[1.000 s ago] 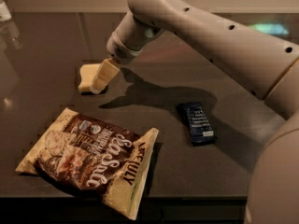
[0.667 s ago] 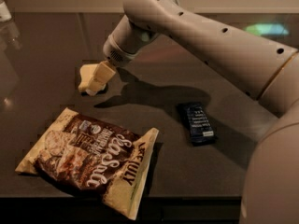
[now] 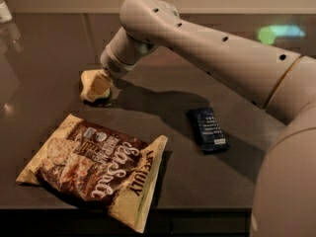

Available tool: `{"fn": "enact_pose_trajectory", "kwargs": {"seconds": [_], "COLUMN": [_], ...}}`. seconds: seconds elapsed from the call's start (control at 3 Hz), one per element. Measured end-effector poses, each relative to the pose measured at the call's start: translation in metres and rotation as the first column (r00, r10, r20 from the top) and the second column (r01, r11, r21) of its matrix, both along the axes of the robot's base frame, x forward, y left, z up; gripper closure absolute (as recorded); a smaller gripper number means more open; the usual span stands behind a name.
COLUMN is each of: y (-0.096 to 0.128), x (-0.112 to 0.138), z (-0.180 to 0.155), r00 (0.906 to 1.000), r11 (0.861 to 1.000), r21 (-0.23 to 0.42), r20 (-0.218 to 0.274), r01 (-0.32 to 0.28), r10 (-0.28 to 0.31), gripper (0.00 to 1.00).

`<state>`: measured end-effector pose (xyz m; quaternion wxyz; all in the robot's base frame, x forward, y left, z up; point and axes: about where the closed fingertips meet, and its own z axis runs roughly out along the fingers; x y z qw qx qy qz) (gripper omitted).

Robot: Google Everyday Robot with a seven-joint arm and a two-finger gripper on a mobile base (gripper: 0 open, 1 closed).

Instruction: Move sponge near rxbar blueberry

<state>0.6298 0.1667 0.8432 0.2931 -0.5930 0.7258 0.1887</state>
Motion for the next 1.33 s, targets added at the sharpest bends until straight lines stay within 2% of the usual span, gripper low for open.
{"fn": "enact_pose_trajectory", "kwargs": {"seconds": [0.33, 0.67, 1.0, 1.33], "y": [0.006, -0.001, -0.021, -0.051], "x": [-0.001, -0.003, -0.008, -0.017], "z": [-0.005, 0.007, 0.033, 0.059], "r00": [1.0000, 0.9996, 0.9993, 0.9994], "r11": [1.000, 1.000, 1.000, 1.000], "r21": [0.004, 0.012, 0.023, 0.025], "r20": [0.009, 0.028, 0.037, 0.035], "r01": [0.001, 0.002, 0.001, -0.001], "r10": [-0.001, -0.002, -0.002, 0.000], "gripper": [0.51, 0.74, 0.97, 1.00]}}
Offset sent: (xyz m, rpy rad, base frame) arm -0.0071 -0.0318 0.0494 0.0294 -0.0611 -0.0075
